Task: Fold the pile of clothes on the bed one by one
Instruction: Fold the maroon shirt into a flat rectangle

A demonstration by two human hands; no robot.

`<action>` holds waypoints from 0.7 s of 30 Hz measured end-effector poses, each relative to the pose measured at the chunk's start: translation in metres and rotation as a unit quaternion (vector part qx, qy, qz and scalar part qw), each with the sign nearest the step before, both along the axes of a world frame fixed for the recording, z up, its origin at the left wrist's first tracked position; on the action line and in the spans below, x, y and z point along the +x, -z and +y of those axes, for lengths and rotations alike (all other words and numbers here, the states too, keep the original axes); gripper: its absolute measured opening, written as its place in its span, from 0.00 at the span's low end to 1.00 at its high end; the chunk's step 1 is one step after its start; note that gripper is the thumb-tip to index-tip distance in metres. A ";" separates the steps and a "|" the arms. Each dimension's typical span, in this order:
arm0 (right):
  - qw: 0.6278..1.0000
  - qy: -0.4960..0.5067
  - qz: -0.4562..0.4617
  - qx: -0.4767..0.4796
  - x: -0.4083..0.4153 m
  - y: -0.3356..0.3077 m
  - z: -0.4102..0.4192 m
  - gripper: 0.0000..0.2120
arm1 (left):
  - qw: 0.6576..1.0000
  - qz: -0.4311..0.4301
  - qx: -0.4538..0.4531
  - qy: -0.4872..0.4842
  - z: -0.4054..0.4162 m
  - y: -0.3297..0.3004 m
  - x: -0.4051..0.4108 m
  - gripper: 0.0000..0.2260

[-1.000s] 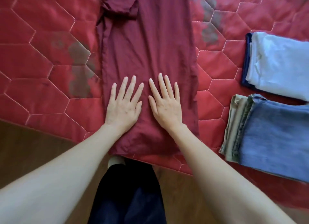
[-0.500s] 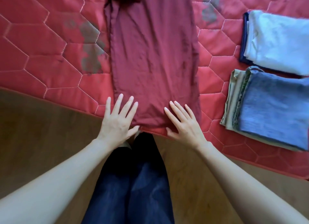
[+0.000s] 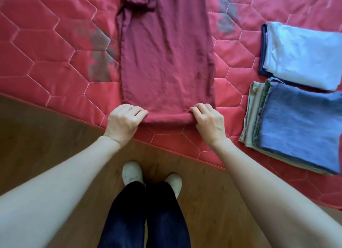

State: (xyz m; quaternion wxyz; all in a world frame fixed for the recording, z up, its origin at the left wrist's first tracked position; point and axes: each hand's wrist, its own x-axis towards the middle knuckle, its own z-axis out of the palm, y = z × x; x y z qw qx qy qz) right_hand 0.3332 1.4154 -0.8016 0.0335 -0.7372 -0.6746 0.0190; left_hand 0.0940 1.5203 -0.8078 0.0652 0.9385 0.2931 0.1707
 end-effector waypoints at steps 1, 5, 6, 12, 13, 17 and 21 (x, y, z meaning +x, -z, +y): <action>1.000 0.002 0.012 0.003 0.002 -0.003 0.002 0.13 | 1.000 -0.008 -0.010 -0.007 0.001 -0.004 -0.005 0.09; 0.997 -0.023 0.072 0.020 0.010 -0.029 -0.006 0.16 | 0.999 -0.027 -0.035 0.003 0.000 -0.030 -0.018 0.10; 0.996 -0.036 0.085 0.015 0.011 -0.037 -0.010 0.18 | 0.999 -0.030 -0.035 0.007 -0.002 -0.039 -0.020 0.10; 0.984 -0.079 0.143 -0.068 0.019 -0.090 -0.032 0.13 | 0.994 -0.025 -0.103 0.023 -0.022 -0.079 -0.033 0.14; 0.982 -0.074 0.152 -0.089 0.022 -0.097 -0.029 0.12 | 0.990 -0.021 -0.136 0.021 -0.021 -0.083 -0.034 0.14; 0.964 -0.079 0.166 -0.194 0.045 -0.127 0.024 0.12 | 0.961 -0.021 -0.274 -0.038 0.023 -0.107 -0.025 0.23; 0.945 -0.090 0.151 -0.275 0.081 -0.157 0.147 0.12 | 0.911 -0.077 -0.388 -0.119 0.126 -0.132 0.009 0.24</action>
